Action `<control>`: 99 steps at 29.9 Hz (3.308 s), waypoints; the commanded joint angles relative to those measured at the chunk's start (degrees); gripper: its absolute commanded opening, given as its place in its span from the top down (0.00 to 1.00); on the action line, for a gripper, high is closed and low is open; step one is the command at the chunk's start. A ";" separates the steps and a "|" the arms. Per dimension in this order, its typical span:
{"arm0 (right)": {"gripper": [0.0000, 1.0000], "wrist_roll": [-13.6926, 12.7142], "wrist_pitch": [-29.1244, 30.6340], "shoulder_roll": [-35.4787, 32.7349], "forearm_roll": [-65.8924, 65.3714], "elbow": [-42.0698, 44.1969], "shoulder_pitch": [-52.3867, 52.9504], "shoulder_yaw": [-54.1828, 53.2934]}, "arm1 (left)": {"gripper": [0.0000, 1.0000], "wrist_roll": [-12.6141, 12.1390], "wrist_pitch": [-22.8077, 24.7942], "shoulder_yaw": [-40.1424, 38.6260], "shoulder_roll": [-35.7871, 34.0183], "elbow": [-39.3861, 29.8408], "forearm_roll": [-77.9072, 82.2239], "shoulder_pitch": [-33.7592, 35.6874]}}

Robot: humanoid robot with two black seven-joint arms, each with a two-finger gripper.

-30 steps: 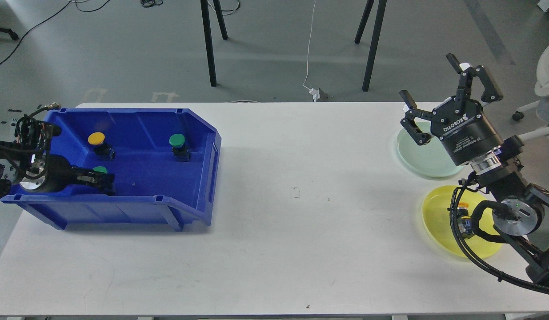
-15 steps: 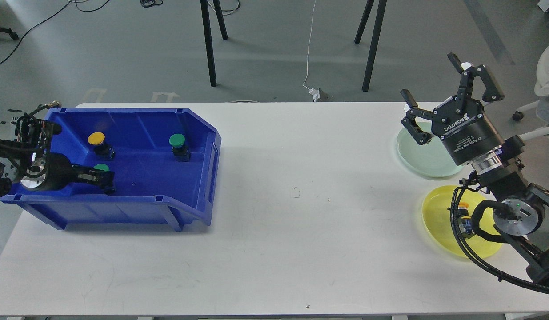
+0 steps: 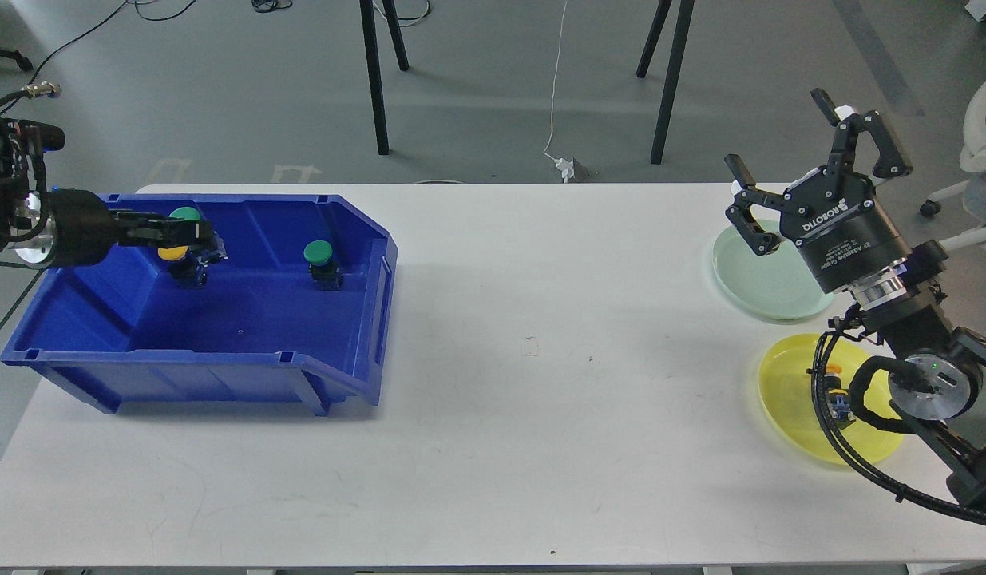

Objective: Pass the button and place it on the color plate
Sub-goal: 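Lift the green button and extend it toward the right gripper, then grasp the green button from the left gripper with the right gripper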

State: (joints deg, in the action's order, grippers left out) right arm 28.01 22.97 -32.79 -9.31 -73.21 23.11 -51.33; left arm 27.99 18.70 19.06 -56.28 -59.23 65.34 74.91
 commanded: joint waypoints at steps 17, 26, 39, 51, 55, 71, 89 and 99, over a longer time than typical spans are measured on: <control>0.01 -0.01 0.14 -0.61 -0.97 0.00 -2.10 -1.31 | 0.78 0.01 -12.64 -24.84 25.94 -20.32 -30.01 -8.19; 0.01 -0.01 1.20 -4.30 -8.96 -6.58 -5.97 -1.23 | 0.77 0.01 -12.73 -29.96 34.57 -15.57 -29.21 -16.72; 0.01 -0.01 1.20 -1.41 -13.54 -10.20 -5.53 0.97 | 0.75 0.01 -12.46 -30.13 37.39 -12.58 -28.33 -18.31; 0.02 -0.01 0.58 5.36 -13.10 -9.85 -4.13 2.55 | 0.75 0.01 -12.29 -29.96 37.39 -12.58 -28.33 -18.31; 0.02 -0.01 0.32 7.12 -12.75 -9.58 -3.07 2.64 | 0.75 0.01 -12.29 -29.87 37.48 -12.58 -28.33 -18.31; 0.34 -0.01 -1.79 7.30 -12.57 -9.76 0.00 6.42 | 0.75 0.01 -12.37 -29.96 37.48 -12.58 -28.33 -18.49; 0.76 -0.01 -2.84 6.86 -12.57 -9.94 -0.08 6.68 | 0.73 0.01 -12.37 -29.87 37.48 -12.58 -28.33 -18.57; 0.89 -0.01 -2.84 6.77 -12.57 -9.94 -0.17 6.68 | 0.53 0.01 -12.29 -30.40 38.26 -11.97 -28.42 -18.57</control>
State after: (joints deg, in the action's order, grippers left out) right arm 28.01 20.13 -26.02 -21.87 -83.12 23.01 -44.65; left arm 28.00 6.32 -10.94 -18.57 -71.75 37.01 56.33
